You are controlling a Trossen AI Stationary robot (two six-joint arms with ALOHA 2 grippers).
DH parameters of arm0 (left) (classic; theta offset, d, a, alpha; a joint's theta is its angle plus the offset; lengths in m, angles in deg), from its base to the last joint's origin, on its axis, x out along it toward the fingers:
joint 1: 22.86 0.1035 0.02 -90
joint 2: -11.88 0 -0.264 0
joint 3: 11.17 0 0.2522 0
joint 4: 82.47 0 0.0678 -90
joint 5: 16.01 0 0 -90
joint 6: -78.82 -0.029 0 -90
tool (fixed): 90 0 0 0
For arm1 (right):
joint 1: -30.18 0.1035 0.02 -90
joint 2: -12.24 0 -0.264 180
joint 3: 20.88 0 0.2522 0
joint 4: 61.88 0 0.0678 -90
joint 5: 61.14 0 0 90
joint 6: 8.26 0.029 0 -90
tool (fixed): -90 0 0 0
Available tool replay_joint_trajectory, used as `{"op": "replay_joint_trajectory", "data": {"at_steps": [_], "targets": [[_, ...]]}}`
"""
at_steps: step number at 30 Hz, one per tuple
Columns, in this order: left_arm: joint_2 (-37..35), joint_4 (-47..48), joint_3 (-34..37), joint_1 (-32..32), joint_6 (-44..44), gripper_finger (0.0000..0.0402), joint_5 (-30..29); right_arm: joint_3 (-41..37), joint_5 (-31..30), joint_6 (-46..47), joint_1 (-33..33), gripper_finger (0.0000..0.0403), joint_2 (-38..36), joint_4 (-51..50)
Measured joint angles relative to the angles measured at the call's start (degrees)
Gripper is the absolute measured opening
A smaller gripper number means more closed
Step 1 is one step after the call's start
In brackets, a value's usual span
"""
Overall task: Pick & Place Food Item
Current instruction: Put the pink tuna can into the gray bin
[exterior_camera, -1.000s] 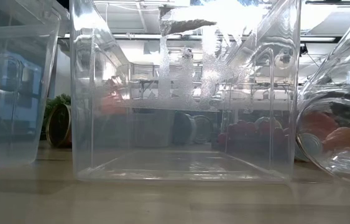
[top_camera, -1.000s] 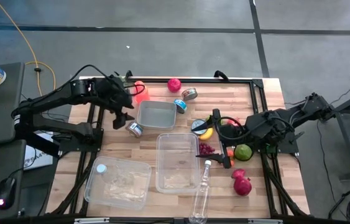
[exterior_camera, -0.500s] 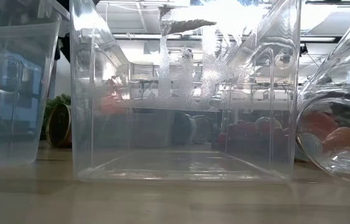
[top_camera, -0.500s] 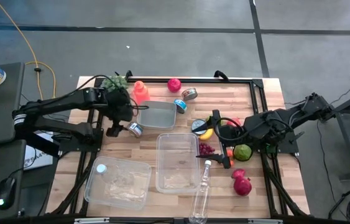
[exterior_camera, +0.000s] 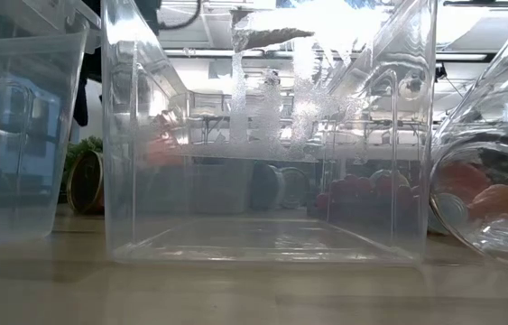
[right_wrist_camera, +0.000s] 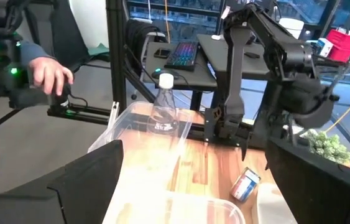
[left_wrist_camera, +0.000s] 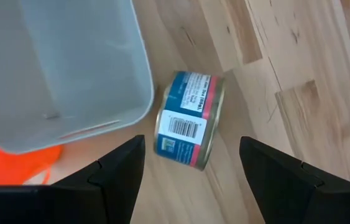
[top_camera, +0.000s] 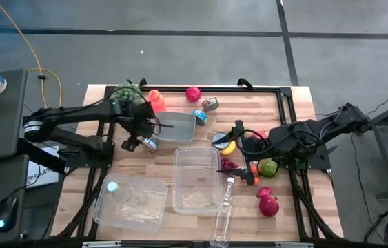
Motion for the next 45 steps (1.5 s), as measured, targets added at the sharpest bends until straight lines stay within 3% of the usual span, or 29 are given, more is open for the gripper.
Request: {"op": "replay_joint_trajectory", "data": {"at_steps": [7, 28, 35, 40, 45], "targets": [[4.7, 0.3, 0.0, 1.7, 0.1, 0.0254, -0.6, 0.0, 0.0, 0.0, 0.0, 0.0382, 0.0, -0.3], [5.9, -1.4, 0.0, 3.7, 4.4, 0.0254, 0.4, 0.0, -0.2, -0.3, 0.0, 0.0382, 0.0, -0.7], [10.8, -1.4, -0.3, 3.5, 5.8, 0.0254, 2.8, 0.0, 0.0, -0.2, -1.4, 0.0382, 0.0, -1.0], [12.3, -1.2, -0.1, 3.5, 4.1, 0.0255, 8.5, 0.0, 0.3, 0.0, -1.3, 0.0382, 0.0, -1.1], [12.4, -1.0, 0.1, 3.5, 3.8, 0.0255, 5.2, 0.0, 0.2, 0.0, -1.4, 0.0382, 0.0, -1.2]]}}
